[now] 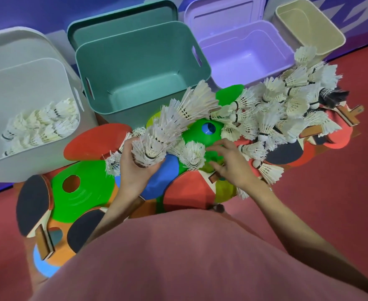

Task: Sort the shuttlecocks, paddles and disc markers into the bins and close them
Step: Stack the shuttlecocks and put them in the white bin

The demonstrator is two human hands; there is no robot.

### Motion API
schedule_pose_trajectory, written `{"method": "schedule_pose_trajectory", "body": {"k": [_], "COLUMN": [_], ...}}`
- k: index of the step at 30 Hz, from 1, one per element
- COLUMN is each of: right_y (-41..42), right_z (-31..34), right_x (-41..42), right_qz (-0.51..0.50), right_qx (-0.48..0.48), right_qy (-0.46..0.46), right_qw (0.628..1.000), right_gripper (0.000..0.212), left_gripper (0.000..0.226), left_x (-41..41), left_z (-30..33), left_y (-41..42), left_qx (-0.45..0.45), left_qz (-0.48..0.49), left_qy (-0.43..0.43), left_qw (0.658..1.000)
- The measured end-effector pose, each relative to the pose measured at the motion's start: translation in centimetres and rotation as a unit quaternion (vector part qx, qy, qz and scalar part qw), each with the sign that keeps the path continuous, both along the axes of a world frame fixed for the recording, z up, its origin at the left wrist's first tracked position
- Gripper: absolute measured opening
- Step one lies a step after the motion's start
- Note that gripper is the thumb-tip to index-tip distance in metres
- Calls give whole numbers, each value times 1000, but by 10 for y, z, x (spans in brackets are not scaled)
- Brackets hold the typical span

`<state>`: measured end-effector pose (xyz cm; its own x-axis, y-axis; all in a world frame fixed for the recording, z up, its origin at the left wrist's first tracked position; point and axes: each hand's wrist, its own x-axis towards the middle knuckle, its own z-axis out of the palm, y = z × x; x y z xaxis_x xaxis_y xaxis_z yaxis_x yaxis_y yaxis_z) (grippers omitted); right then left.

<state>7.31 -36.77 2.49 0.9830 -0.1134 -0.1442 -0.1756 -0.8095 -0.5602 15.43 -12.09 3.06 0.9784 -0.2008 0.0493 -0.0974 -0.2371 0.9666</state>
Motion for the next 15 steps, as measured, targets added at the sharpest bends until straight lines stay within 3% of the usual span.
{"method": "schedule_pose_trajectory", "body": {"k": [7, 12, 15], "right_y": [18, 9, 3], "right_z": [-2, -6, 1], "right_x": [21, 26, 26], "right_qz": [56, 98, 31], "right_qx": [-58, -84, -42], "right_qy": [-31, -22, -113], "right_qw": [996, 991, 992], "right_gripper": [53, 16, 19], "left_gripper": [56, 55, 54], "left_x": [-6, -10, -11], "left_z": [0, 0, 2], "left_y": [5, 7, 8], "left_qx": [-1, -7, -12], "left_qz": [23, 24, 29], "left_qy": [8, 11, 13], "left_qw": [1000, 1000, 999]}}
